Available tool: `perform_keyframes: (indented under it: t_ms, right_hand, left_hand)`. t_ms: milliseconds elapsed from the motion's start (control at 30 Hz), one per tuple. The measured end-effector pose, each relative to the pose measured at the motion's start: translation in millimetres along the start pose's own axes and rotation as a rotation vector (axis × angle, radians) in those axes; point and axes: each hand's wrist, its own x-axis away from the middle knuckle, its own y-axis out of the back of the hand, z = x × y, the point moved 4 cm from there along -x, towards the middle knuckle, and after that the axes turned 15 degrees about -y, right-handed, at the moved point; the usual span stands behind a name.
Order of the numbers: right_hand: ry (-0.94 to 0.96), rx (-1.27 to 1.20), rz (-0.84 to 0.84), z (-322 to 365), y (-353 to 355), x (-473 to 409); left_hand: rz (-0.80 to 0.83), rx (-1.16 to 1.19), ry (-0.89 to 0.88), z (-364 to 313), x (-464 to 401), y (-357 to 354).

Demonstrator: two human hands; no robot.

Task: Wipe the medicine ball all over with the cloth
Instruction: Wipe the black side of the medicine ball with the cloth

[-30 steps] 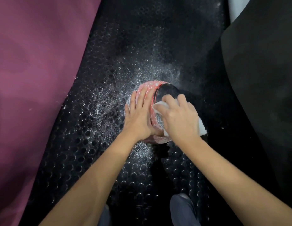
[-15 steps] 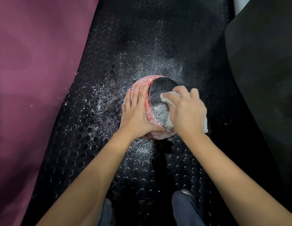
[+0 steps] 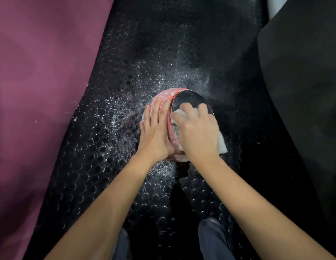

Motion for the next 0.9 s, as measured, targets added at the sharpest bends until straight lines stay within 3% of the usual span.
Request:
perform_keyframes:
  t_ms: [167, 333, 467, 633, 800, 900]
  right_hand:
    - [-0.152, 0.009, -0.012, -26.5, 1.3, -8.1]
    - [-0.012, 0.045, 0.007, -8.6, 0.8, -3.9]
    - [-0.198, 0.000, 0.000, -33.7, 3.8, -12.5]
    - [-0.020, 0.020, -0.001, -6.5, 2.3, -1.5]
    - [-0.244, -0.028, -0.012, -41.8, 5.0, -11.5]
    - [-0.093, 0.019, -0.008, -15.1, 1.1, 1.9]
  left_hand:
    - [0.047, 0.002, -0.002, -8.5, 0.1, -0.4]
    - [0.038, -0.045, 0.010, -8.2, 0.3, -1.2]
    - [0.051, -0.055, 0.014, -10.8, 2.9, -2.6]
    - [0.003, -0.098, -0.007, -10.7, -0.2, -8.2]
    - [0.050, -0.086, -0.007, -18.3, 0.1, -9.4]
    - [0.017, -0.106, -0.025, -19.4, -1.1, -12.3]
